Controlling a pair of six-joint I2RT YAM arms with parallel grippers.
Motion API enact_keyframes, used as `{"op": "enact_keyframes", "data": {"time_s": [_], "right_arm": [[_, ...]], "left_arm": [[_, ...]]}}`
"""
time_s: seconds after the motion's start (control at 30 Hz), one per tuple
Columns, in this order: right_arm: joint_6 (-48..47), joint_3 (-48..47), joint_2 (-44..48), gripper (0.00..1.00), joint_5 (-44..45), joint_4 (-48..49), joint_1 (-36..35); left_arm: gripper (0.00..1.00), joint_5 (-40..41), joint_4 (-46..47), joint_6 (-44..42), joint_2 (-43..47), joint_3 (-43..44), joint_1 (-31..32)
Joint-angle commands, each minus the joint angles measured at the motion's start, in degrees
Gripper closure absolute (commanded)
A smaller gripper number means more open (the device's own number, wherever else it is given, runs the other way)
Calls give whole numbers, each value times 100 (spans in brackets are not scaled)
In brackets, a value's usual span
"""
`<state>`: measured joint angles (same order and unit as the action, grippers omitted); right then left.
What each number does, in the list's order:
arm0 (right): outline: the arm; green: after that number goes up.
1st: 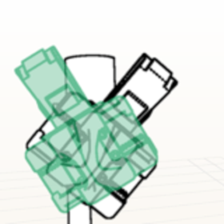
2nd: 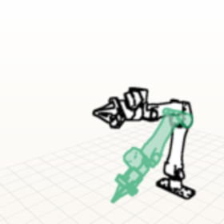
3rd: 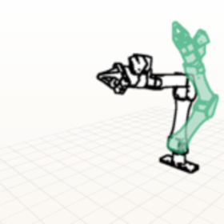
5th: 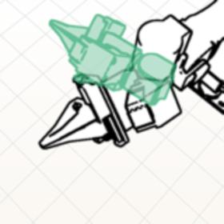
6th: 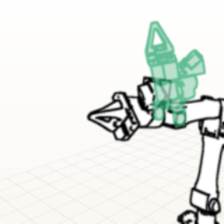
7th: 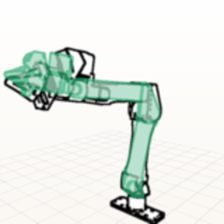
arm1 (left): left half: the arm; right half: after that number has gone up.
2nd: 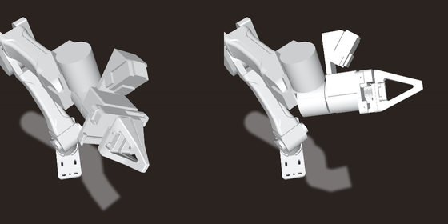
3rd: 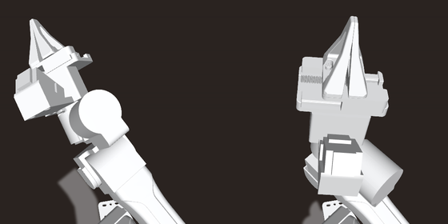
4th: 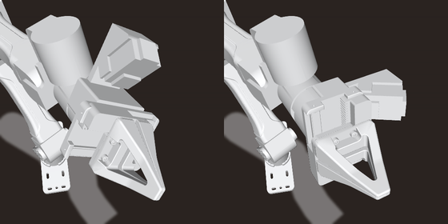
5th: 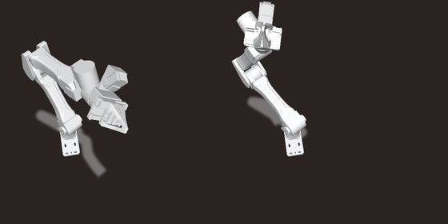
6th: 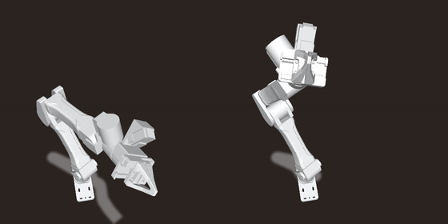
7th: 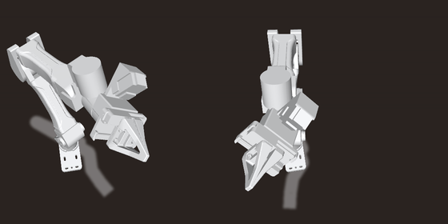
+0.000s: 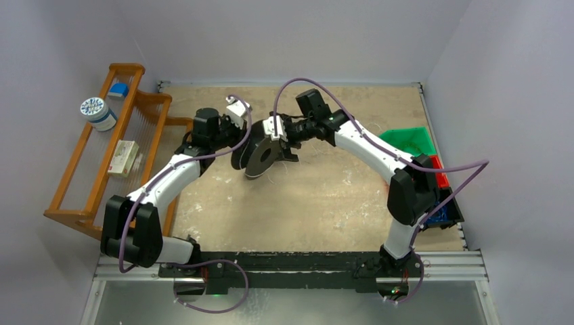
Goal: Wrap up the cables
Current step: Wrap the cable around the cable reel.
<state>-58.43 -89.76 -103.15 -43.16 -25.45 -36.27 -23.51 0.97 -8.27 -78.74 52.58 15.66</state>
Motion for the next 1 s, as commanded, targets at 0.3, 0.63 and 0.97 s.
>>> {"op": "enact_keyframes", "data": {"time_s": [0.3,0.63,0.97], "right_arm": [[1284,1223,1024,1,183,2101,381],[1877,1893,796,1,294,3551,297],[3211,1971,1240,1,2832,4528,165]], "left_arm": [[100,2730,174,2343,452,449,25],[100,3573,-787,3472,161,1336,43],[100,5154,-2268,4207,-578,2335,165]]}}
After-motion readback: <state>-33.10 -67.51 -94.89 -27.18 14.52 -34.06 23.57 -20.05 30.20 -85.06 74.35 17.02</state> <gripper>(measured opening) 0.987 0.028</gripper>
